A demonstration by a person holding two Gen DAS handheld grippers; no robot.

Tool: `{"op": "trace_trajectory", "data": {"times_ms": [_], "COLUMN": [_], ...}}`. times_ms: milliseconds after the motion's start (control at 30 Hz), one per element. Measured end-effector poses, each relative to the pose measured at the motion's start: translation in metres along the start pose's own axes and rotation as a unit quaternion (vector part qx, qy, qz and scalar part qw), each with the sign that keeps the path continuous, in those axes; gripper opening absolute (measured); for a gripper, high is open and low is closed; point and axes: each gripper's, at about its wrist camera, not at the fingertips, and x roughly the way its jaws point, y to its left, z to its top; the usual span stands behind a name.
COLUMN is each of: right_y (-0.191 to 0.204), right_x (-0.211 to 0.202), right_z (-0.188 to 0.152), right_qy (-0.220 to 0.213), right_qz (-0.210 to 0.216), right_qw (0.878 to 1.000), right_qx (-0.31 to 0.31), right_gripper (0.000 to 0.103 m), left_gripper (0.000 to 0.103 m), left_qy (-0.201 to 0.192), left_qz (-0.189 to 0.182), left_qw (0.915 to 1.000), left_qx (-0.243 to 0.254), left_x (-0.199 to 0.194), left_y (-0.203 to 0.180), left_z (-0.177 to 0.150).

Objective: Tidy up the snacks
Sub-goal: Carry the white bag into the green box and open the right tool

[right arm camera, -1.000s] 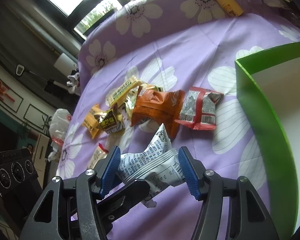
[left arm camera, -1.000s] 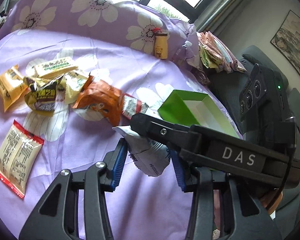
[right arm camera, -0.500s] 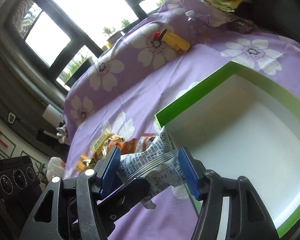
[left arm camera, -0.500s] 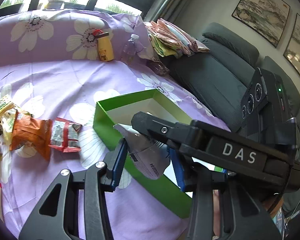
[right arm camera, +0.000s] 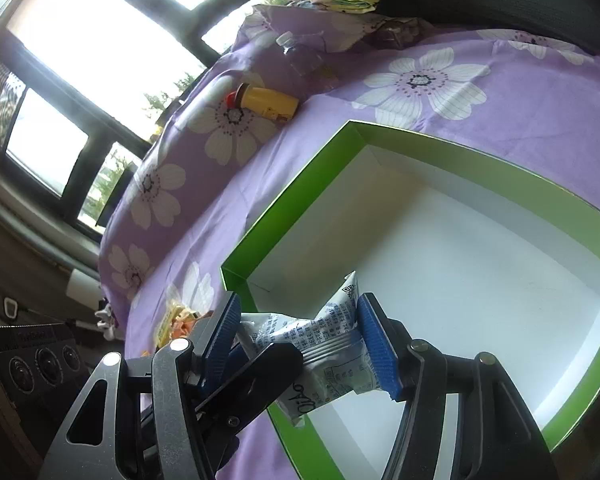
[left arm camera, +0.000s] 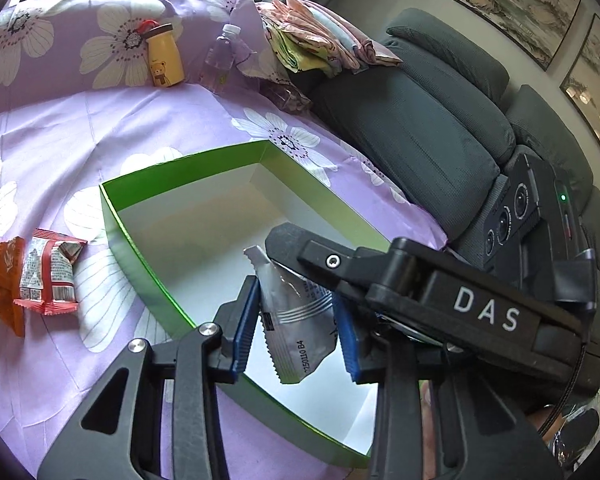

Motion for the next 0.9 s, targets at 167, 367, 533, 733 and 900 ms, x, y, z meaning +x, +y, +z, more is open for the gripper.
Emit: {"op": "trace_trajectory", "data": {"times_ms": [167, 367, 533, 733, 900], "right_y": [-0.013, -0.026, -0.032, -0.029, -0.027], "right_x": [-0.002, 0.011, 0.011, 0.01, 0.014], "right_z": [0.002, 0.003, 0.004, 0.002, 0.002], "right_qy": [-0.003, 0.017, 0.017, 0.022, 0.029], "right_qz": [-0.023, -0.063, -0.088, -0.09, -0.099], "right_qw": [0.999, 0.997, 0.994, 0.994, 0.994], "right_qx": [0.026, 0.046, 0.058, 0.051, 0.045], "right_gripper": [0.063, 0.063, 0.063, 0.065, 0.066], "left_gripper": [0.034, 0.034, 0.023, 0.016, 0.012], "left_qy": [0.021, 0.042, 0.051, 0.059, 0.059], "left_qz": [-0.005, 0.021, 0.108, 0.132, 0.147], "left_qw": [0.9998, 0.9989, 0.9927, 0.9889, 0.9862], "left_qx": [-0.001, 0.003, 0.018, 0.035, 0.048], "left_x": [0.016, 0.026, 0.024, 0.023, 0.018], "left_y": [-0.006, -0.006, -0.002, 0.008, 0.012], "left_z": [-0.002, -0.008, -0.01, -0.015, -0.018]}}
